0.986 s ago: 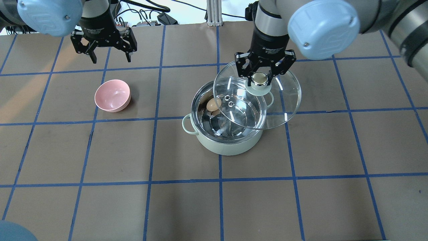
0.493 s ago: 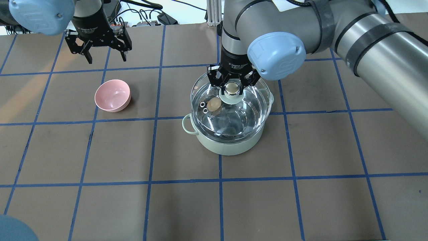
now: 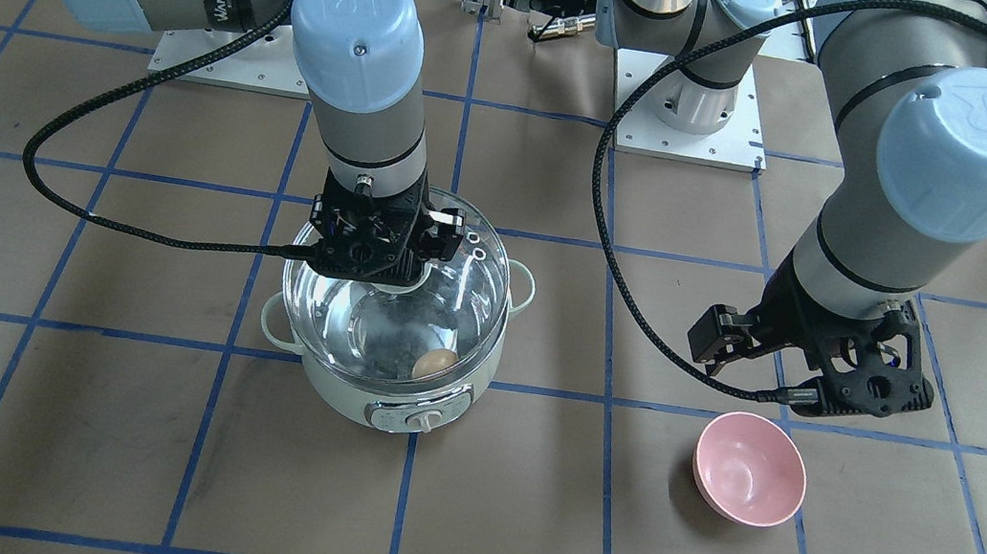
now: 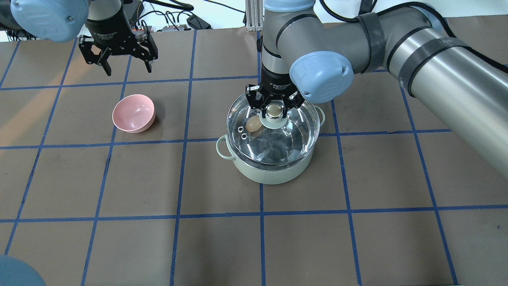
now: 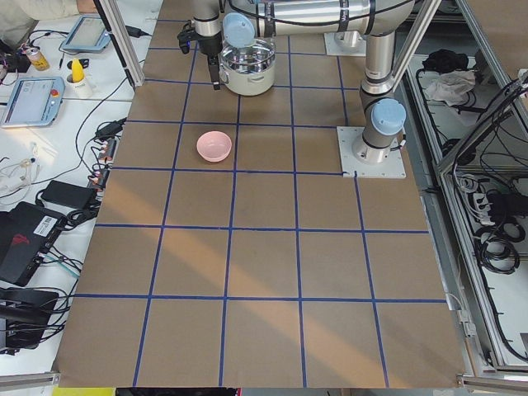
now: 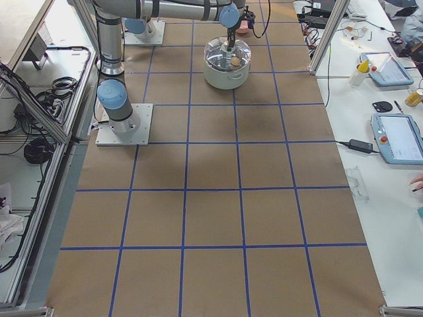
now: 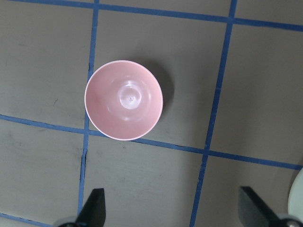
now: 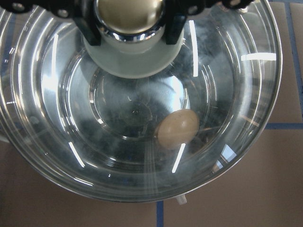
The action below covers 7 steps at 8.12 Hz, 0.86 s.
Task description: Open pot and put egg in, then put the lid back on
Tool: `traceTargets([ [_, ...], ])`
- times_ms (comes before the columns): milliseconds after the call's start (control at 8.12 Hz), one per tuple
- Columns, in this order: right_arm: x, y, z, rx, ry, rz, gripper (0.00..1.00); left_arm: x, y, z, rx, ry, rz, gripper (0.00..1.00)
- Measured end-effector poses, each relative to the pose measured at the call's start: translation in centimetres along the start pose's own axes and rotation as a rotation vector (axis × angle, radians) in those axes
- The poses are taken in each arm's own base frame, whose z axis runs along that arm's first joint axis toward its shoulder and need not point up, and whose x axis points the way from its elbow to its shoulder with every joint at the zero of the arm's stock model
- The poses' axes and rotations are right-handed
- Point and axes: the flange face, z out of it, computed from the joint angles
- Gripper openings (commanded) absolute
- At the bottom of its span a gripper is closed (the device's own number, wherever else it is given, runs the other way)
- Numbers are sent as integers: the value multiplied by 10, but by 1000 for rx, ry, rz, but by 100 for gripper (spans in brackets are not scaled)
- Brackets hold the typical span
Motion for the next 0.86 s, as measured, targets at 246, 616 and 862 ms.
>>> traceTargets([
  [246, 0, -2, 7, -7, 2, -1, 0, 1, 0, 0, 0, -2, 1, 100],
  [616, 1, -2, 14, -19, 6, -6, 0, 0, 0, 1, -1, 0, 0, 100],
  [862, 1, -1, 18, -25, 6, 1, 0, 2, 2, -3, -4, 20, 0, 100],
])
